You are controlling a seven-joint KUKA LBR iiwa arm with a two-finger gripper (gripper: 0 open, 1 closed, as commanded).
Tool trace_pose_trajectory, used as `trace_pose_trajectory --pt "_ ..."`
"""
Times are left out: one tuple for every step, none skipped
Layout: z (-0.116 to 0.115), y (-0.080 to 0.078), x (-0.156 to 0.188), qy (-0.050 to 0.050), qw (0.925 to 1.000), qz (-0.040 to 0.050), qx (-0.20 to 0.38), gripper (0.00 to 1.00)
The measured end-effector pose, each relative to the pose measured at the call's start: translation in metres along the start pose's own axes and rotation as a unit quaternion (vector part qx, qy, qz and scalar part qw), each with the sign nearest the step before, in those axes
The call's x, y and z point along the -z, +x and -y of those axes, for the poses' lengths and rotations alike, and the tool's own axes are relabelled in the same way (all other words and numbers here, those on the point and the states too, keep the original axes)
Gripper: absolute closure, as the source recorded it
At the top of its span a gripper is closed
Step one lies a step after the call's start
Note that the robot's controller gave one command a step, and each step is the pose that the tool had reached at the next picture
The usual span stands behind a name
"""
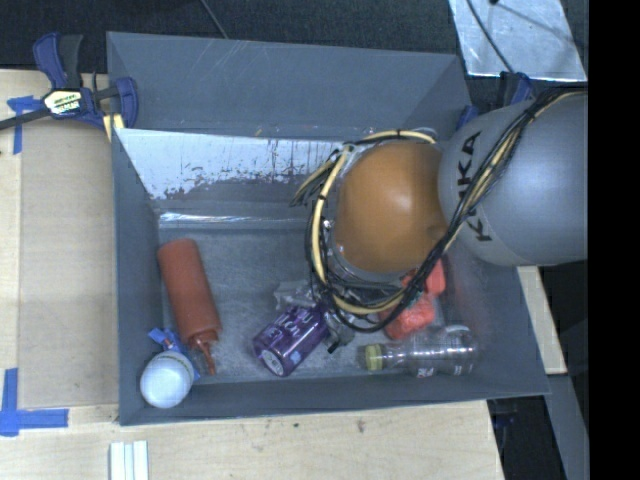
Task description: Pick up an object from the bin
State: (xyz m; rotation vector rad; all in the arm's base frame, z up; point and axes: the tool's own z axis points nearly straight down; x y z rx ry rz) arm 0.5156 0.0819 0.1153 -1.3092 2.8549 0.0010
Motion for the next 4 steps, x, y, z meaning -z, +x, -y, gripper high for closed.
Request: trace_pose_trajectory --pt "0.029 -0.010 0.015 0.000 1.0000 0.0001 0.003 1.00" --pt "0.015 -0.002 0.069 0.000 1.0000 0.0005 0.006 1.00" --pt "0.015 -0.002 0.069 0.000 1.0000 0.0004 0.005 1.00" --pt "0.031 -0.006 0.104 -0.001 1.0000 -0.0008 0.002 1.00"
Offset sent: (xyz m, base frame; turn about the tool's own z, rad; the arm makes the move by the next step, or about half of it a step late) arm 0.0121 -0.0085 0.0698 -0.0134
